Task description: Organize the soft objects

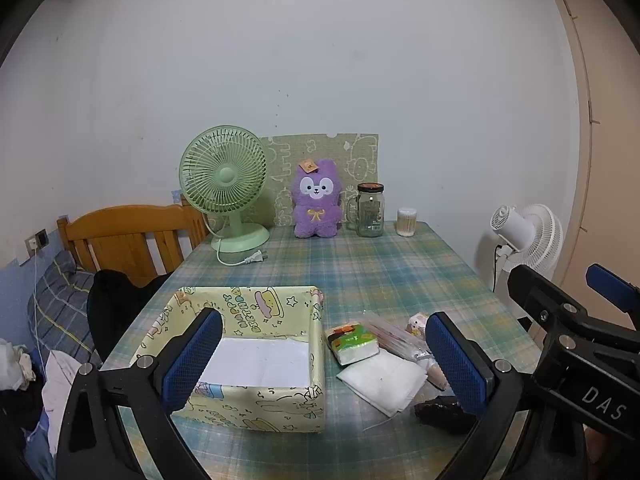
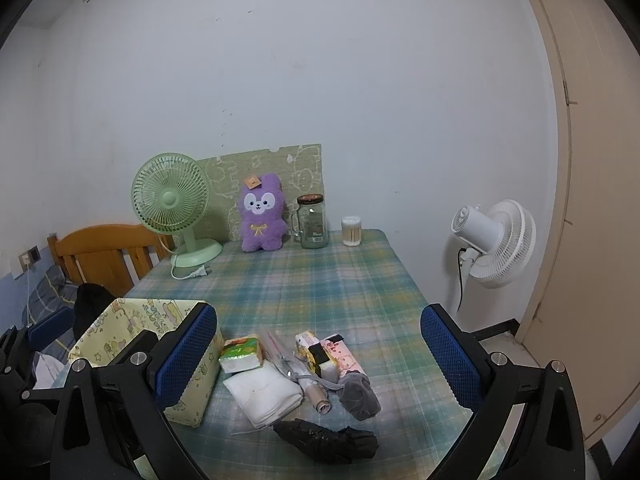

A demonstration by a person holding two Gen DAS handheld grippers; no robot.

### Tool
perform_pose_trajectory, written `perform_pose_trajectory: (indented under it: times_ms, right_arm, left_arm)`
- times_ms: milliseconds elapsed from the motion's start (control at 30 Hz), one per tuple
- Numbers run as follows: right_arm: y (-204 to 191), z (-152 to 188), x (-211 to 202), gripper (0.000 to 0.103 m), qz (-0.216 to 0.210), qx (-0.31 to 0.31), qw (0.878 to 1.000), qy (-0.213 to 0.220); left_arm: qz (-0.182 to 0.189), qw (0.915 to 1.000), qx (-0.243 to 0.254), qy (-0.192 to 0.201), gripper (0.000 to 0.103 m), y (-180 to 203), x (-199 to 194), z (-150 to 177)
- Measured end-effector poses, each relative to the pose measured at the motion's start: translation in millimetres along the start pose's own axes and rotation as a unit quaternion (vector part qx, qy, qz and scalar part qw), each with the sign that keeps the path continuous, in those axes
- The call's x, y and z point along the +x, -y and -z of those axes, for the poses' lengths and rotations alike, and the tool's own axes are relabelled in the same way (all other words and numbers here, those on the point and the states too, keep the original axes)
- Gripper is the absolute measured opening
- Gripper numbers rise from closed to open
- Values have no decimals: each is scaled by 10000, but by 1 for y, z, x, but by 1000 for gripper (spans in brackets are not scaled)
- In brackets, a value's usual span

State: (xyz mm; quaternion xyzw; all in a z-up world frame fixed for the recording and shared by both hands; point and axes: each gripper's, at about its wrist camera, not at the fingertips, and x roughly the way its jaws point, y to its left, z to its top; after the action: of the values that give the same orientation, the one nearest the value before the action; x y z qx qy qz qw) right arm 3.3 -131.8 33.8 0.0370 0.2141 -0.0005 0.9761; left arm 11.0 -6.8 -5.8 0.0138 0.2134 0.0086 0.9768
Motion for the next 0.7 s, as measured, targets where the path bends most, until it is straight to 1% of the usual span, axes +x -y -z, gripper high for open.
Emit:
perform_pose_trajectory:
  times_ms: [533, 700]
  right_arm:
    - [-2, 1, -3, 103, -62, 75, 9999, -37]
    - [-1, 1, -5, 103, -23, 30, 10000, -11]
  left_arm:
    - [13, 10000, 1, 12, 102, 3, -2, 1]
    - [35, 10000, -8, 3, 102, 7, -1, 1]
